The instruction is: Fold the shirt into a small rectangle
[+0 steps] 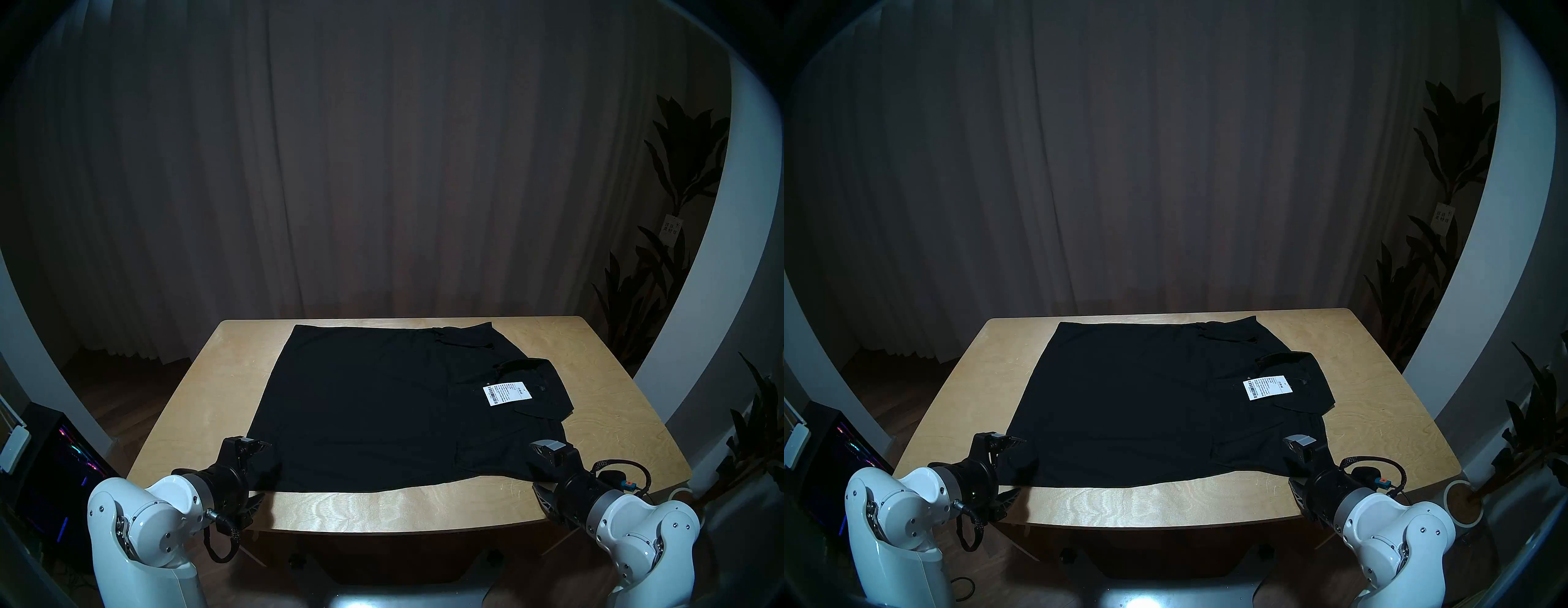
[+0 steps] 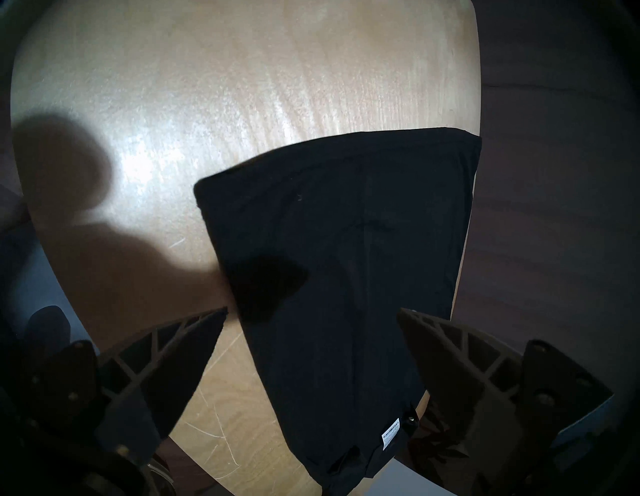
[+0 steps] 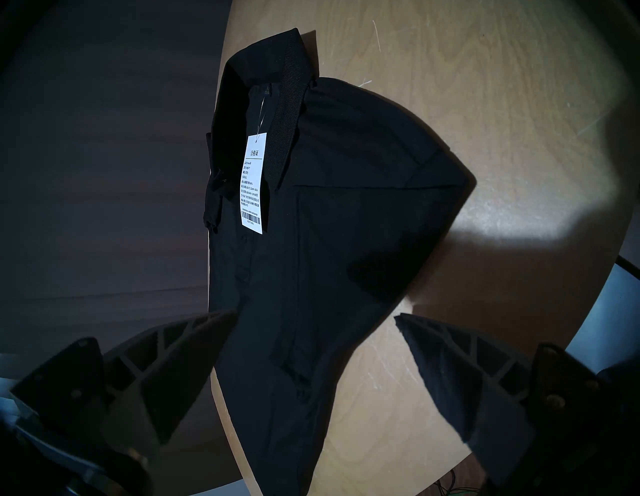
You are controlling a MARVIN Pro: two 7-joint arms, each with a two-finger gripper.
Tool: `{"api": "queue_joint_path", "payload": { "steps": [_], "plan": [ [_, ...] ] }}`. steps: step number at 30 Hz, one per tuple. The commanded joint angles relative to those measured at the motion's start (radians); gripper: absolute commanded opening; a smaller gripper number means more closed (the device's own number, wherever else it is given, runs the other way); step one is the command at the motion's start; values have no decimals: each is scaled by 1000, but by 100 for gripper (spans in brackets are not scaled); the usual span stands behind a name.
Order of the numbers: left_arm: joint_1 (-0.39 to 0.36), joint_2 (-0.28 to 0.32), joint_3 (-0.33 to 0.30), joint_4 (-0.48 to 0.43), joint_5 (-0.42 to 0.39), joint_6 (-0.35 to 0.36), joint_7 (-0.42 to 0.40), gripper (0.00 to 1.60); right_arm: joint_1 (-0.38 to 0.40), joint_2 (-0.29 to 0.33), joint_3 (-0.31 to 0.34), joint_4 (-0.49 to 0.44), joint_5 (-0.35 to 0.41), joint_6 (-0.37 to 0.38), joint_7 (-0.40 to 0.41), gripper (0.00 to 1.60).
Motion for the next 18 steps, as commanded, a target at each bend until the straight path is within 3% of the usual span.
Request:
{"api": "queue_joint_path", "payload": {
  "steps": [1, 7, 18],
  "plan": [
    [22, -18, 4, -18, 64, 55, -112, 160, 10, 13, 3, 4, 0, 5, 34, 160],
    [42, -33, 8, -31, 127, 68, -200, 160, 22, 27, -2, 34, -13, -1, 44, 160],
    [54, -32, 34, 50, 318, 65, -382, 160, 21, 17, -25, 57, -33, -21, 44, 160]
  ]
}}
